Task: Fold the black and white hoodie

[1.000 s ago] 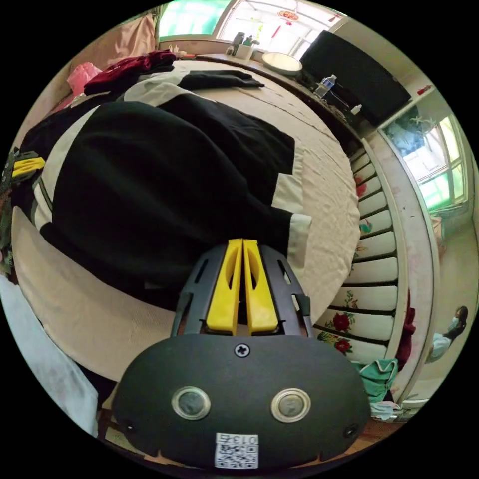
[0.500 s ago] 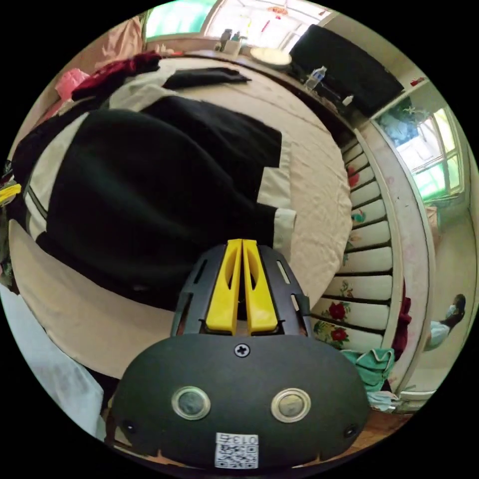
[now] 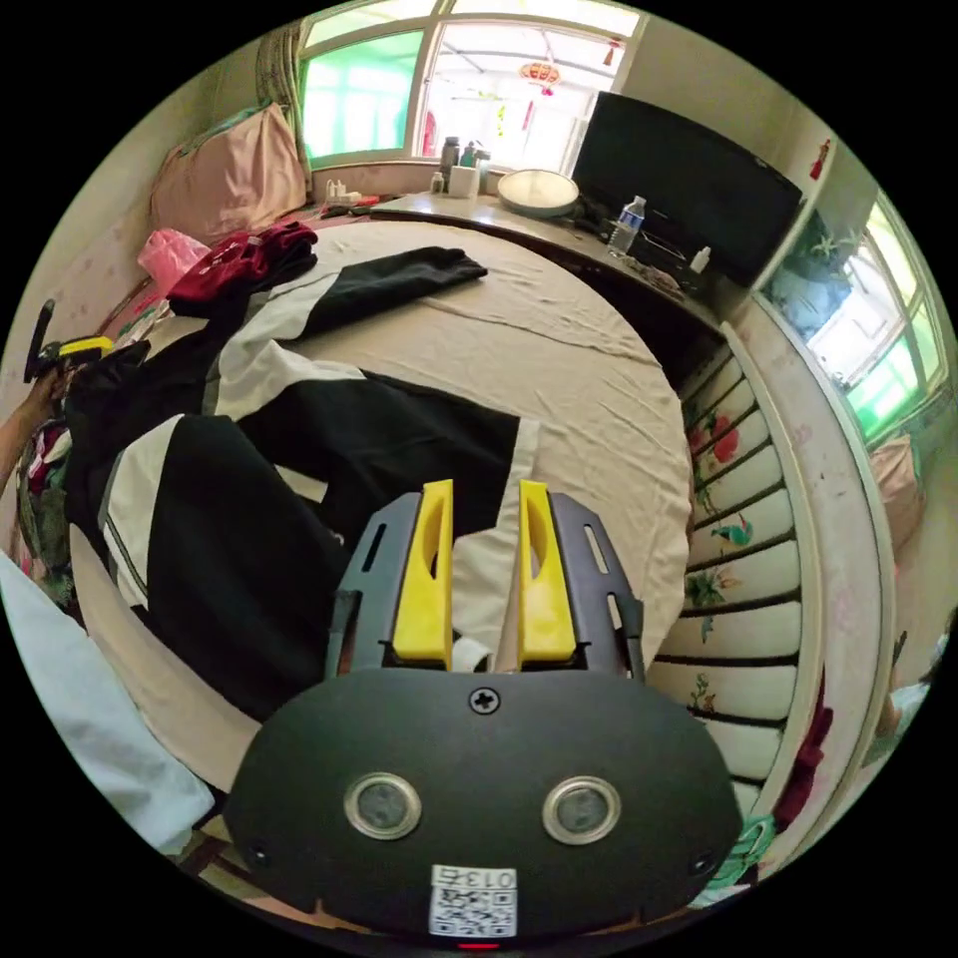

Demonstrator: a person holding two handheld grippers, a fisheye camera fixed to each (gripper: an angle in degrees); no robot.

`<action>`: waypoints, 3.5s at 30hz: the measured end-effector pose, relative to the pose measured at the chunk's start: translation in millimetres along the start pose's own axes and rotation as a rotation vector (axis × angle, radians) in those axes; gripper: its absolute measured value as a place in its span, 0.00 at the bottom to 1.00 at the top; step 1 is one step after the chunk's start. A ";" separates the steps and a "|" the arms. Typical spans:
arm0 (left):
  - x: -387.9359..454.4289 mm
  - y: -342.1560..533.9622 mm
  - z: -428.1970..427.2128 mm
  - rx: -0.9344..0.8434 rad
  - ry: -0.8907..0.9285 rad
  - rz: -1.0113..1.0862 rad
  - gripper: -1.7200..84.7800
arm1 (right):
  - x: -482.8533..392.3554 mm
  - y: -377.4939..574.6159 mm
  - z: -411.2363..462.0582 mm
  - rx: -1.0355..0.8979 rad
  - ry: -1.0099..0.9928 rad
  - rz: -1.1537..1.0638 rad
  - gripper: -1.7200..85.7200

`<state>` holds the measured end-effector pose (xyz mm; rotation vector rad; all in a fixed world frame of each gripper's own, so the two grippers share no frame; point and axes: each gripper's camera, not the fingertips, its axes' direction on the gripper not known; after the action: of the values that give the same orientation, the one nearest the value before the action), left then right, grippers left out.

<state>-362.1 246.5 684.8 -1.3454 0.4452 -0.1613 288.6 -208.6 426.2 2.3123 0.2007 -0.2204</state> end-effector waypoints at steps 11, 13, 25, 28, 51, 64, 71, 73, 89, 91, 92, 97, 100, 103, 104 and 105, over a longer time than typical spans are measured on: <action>-46.2 -158.3 134.9 -0.269 0.196 0.017 0.18 | 2.4 -155.5 110.1 -0.276 -0.071 -0.453 0.14; -56.7 -167.7 148.3 -0.320 0.246 0.002 0.18 | 2.4 -165.8 120.7 -0.317 -0.074 -0.511 0.14; -61.2 -166.9 152.0 -0.334 0.296 0.039 0.03 | 2.1 -207.5 141.4 -0.487 -0.276 -0.531 0.10; -58.5 -156.2 132.9 -0.275 0.287 0.053 0.02 | -17.7 -204.6 135.8 -0.518 -0.250 -0.580 0.06; 223.8 182.3 0.6 -0.049 -0.385 0.975 0.02 | -254.3 131.6 0.3 0.012 0.779 -0.749 0.05; 207.6 206.6 -6.7 -0.121 -0.179 0.715 0.02 | -221.4 174.5 -47.9 -0.116 0.536 -0.686 0.03; 160.8 171.1 -34.0 0.099 -0.177 0.301 0.02 | -259.4 68.8 -62.7 0.146 0.236 -0.391 0.02; 167.5 151.1 -5.5 0.086 -0.173 0.323 0.02 | -280.9 57.9 -42.8 0.138 0.163 -0.424 0.02; 65.7 145.4 -4.0 0.062 -0.028 0.061 0.07 | -209.2 84.5 -9.2 0.095 -0.044 -0.345 0.04; 65.7 111.1 -1.4 0.041 0.107 0.067 0.14 | -187.7 52.5 -12.3 0.161 -0.084 -0.253 0.07; 66.0 101.5 2.8 0.028 0.128 0.066 0.15 | -177.6 25.5 -5.6 0.176 -0.139 -0.225 0.10; 34.6 47.1 60.4 -0.093 0.269 -0.058 0.18 | -144.1 -92.8 61.3 0.144 -0.319 -0.080 0.15; 18.0 39.7 78.1 -0.171 0.352 -0.103 0.17 | -134.4 -154.9 115.0 0.045 -0.338 -0.061 0.16; 11.1 39.1 79.9 -0.195 0.364 -0.105 0.16 | -122.0 -197.5 159.9 -0.035 -0.372 -0.007 0.16; 9.8 38.4 79.5 -0.199 0.364 -0.105 0.15 | -118.3 -208.3 175.1 -0.062 -0.379 0.017 0.16; 7.3 36.5 78.6 -0.202 0.365 -0.107 0.15 | -117.6 -212.5 182.3 -0.078 -0.370 0.021 0.15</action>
<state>-329.2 323.1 660.3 -1.5444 0.7108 -0.4649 111.6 -207.2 179.5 2.1497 -0.0023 -0.6109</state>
